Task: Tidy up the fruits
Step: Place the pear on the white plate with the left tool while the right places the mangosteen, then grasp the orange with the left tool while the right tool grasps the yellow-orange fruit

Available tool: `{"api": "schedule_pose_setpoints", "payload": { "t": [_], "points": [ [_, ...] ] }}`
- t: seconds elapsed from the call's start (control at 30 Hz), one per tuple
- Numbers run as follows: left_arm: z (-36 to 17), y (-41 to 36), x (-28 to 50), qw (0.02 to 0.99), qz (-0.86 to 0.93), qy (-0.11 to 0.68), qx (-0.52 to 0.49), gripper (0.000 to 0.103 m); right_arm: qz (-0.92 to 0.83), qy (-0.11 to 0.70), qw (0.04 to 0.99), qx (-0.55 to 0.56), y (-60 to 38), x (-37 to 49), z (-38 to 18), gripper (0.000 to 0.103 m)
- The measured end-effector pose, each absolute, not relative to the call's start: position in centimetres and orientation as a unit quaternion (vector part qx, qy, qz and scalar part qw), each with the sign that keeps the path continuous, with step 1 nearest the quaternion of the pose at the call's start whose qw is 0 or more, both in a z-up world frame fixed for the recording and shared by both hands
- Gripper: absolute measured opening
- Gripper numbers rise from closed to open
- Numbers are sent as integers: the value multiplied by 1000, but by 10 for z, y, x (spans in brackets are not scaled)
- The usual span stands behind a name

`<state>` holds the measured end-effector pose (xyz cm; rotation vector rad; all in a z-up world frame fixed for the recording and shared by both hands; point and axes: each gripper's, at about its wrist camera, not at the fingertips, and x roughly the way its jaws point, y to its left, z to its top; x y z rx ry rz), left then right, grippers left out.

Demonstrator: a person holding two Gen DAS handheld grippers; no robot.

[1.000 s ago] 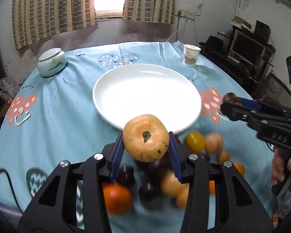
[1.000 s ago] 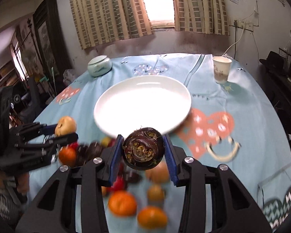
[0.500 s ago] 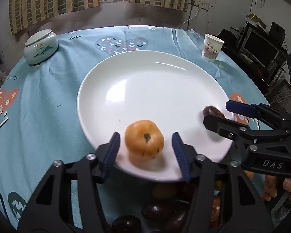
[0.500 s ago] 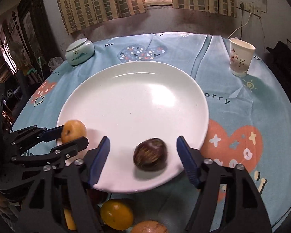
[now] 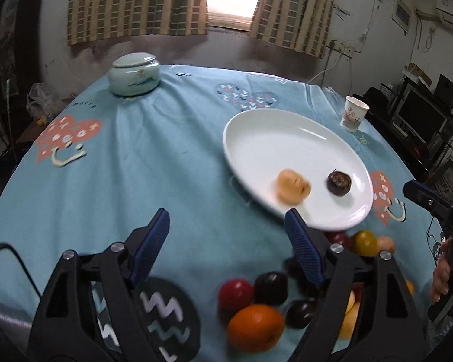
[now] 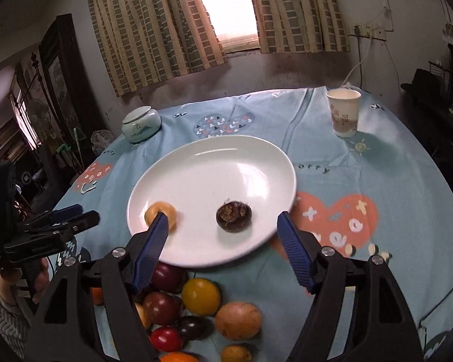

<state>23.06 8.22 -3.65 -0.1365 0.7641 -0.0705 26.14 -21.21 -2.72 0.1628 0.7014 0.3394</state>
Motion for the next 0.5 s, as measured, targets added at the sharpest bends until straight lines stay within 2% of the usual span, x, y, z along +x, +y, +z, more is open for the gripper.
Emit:
{"api": "schedule_pose_setpoints", "payload": {
  "t": [0.13,0.23,0.33,0.5],
  "points": [
    [-65,100,186,919,-18,388,-74,80,149,345,920,113,-230,231,-42,77],
    [-67,97,163,925,-29,371,-72,80,137,331,922,145,-244,203,-46,92],
    [-57,86,151,934,-54,347,-65,83,143,329,919,165,-251,182,-50,93],
    [-56,66,149,935,-61,349,-22,86,152,349,910,163,-248,168,-60,93]
  ]
}}
